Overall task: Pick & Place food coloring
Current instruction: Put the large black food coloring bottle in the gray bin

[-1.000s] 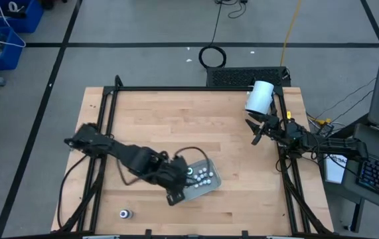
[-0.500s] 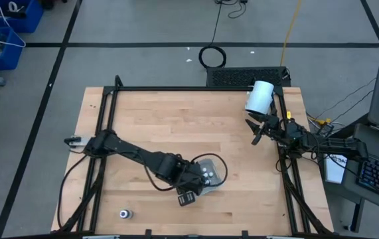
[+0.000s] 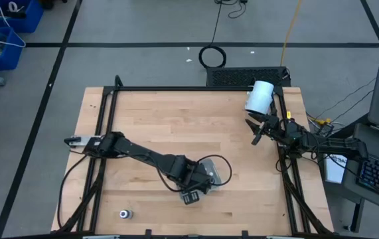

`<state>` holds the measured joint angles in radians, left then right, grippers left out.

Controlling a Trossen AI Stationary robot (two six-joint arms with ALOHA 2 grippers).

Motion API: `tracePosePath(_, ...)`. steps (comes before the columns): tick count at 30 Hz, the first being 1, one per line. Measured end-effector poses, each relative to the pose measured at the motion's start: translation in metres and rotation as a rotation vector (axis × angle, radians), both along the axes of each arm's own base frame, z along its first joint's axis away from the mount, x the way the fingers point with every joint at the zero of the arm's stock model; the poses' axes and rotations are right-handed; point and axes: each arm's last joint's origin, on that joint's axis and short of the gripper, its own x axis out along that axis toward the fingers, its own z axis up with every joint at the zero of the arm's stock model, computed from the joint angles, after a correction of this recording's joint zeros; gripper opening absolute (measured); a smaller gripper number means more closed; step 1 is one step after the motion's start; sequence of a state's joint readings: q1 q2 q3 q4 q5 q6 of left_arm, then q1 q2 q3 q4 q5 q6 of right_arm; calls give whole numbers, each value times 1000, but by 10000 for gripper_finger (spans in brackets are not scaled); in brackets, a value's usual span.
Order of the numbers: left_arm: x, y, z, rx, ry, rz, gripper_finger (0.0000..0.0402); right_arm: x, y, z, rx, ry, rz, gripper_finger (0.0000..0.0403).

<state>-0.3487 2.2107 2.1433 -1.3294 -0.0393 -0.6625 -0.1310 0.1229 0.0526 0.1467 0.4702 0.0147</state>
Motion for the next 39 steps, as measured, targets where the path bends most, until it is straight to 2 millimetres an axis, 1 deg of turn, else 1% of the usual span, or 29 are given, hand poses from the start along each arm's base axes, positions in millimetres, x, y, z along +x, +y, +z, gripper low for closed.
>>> tracePosePath(16,1,1,-1,16,-13,-2,120,0,0,0,0,0,0,141)
tracePosePath(27,-1,5,-18,20,39,13,120,0,0,0,0,0,0,141)
tracePosePath(35,5,8,-26,4,6,10,120,0,0,0,0,0,0,141)
tracePosePath(39,4,10,-32,-16,29,15,120,0,0,0,0,0,0,141)
